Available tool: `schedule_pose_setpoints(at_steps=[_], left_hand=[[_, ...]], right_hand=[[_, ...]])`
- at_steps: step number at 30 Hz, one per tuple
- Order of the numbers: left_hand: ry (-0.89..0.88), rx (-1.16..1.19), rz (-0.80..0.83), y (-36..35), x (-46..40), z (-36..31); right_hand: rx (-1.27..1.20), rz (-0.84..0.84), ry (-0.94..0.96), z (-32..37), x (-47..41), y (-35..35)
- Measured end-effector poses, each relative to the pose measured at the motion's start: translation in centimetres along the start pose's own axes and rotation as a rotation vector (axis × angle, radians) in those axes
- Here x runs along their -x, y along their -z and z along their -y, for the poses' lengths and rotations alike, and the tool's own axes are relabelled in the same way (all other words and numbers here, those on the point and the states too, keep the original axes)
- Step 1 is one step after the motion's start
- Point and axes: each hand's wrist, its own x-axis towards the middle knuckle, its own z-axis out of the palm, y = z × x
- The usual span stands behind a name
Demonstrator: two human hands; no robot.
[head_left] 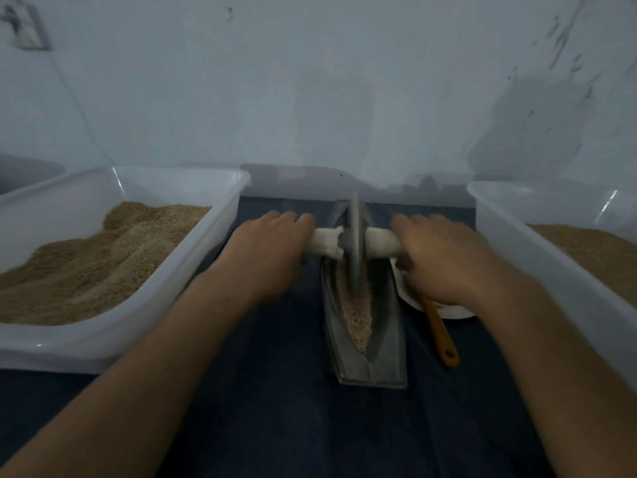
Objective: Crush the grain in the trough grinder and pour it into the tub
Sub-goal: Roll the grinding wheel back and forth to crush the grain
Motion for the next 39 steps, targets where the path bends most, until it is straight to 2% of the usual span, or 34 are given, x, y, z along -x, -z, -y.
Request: schedule_pose_setpoints(at_steps=[3, 5, 7, 11, 14, 16, 19, 22, 24, 28, 30, 32, 36, 39], left_hand=[[-0.107, 0.100, 0.245, 2.1, 1.5, 0.7], [-0.116, 0.118, 0.317, 2.5, 2.0, 0.7], [-0.096, 0.101, 0.275, 2.0, 1.8, 0.2], [0.033, -0.084, 0.031, -0.1, 0.0, -1.1], [0.088, -0.090, 0.008, -0.7, -0.7, -1.4], [0.050, -0.047, 0.054, 0.0, -0.5, -1.1], [-0.018, 0.047, 0.275, 2.2, 0.8, -0.4], [-0.031, 0.118, 0.380, 3.4, 1.5, -0.2], [-0.008, 0.114, 0.341, 2.9, 1.1, -0.4], [0.119, -0.008, 0.066, 0.2, -0.6, -1.0], [0.132, -0.048, -0.008, -0.7, -1.1, -1.0], [0.105, -0.026, 0.050, -0.4, -1.1, -0.8], [-0.031, 0.114, 0.358, 2.5, 0.4, 0.4], [-0.078, 0.190, 0.391, 3.4, 1.2, 0.4]], right_hand=[[-0.201, 0.325, 0.017, -0.5, 2.3, 2.6], [-0.210, 0.373, 0.014, -0.5, 2.9, 3.4], [-0.143, 0.312, 0.012, 0.0, 2.3, 2.8], [0.086, -0.047, -0.034, 0.7, -0.2, -0.5], [0.102, -0.119, -0.033, 0.7, -0.9, -1.2], [0.020, -0.026, -0.014, 0.2, -0.5, -0.3], [-0.137, 0.254, 0.005, -0.8, 0.9, 1.9], [-0.223, 0.357, 0.036, -1.0, 1.6, 2.6], [-0.189, 0.313, 0.010, -0.7, 0.9, 2.0], [0.042, -0.081, -0.040, 0.4, -0.9, -0.7], [0.074, -0.173, -0.041, 0.7, -1.3, -1.5], [0.047, -0.113, -0.021, 0.3, -1.1, -1.1], [-0.162, 0.303, 0.007, -0.9, 1.2, 2.0], [-0.238, 0.390, 0.015, -1.2, 2.1, 2.6]])
